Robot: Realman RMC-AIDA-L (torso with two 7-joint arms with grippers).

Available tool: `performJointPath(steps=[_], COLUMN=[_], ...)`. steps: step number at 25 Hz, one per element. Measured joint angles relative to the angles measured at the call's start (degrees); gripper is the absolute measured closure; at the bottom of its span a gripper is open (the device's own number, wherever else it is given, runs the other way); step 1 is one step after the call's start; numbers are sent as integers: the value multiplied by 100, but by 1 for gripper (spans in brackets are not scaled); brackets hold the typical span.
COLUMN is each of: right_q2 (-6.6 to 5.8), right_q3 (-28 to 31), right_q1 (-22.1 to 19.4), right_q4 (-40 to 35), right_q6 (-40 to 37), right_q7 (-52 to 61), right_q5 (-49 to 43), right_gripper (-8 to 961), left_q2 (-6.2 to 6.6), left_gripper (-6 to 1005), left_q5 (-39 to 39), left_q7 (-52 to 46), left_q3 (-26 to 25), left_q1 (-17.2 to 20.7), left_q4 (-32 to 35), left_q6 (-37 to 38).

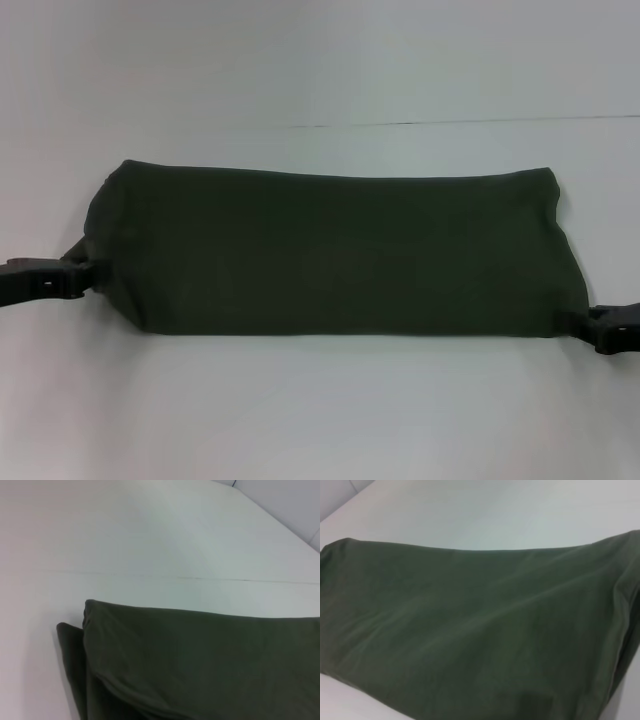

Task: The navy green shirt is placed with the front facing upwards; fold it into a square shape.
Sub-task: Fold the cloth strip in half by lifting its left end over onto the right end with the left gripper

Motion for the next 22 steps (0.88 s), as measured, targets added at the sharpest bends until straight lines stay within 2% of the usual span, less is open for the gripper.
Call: performJointPath(steps=[5,10,15,22], right_q2=[22,39,0,-9], right_q3=[52,157,216,254], right_q1=[-84,-208,-356,-518], right_q4=[-227,-442,-466,-471], right_q6=[-58,-248,-417,-589], right_q7=[-44,-95,-152,-368], right_q5=[41,89,93,97], right_gripper=[917,919,920,921], left_q2=[0,13,7,-19], left_gripper=[986,986,986,986], left_q5=[1,28,86,263], left_q7=[181,379,546,614], left_q3=[-23,-115,-252,-258], left_q1=[43,143,262,330], left_q4=[0,75,215,237], left_q6=[148,605,1088,1429])
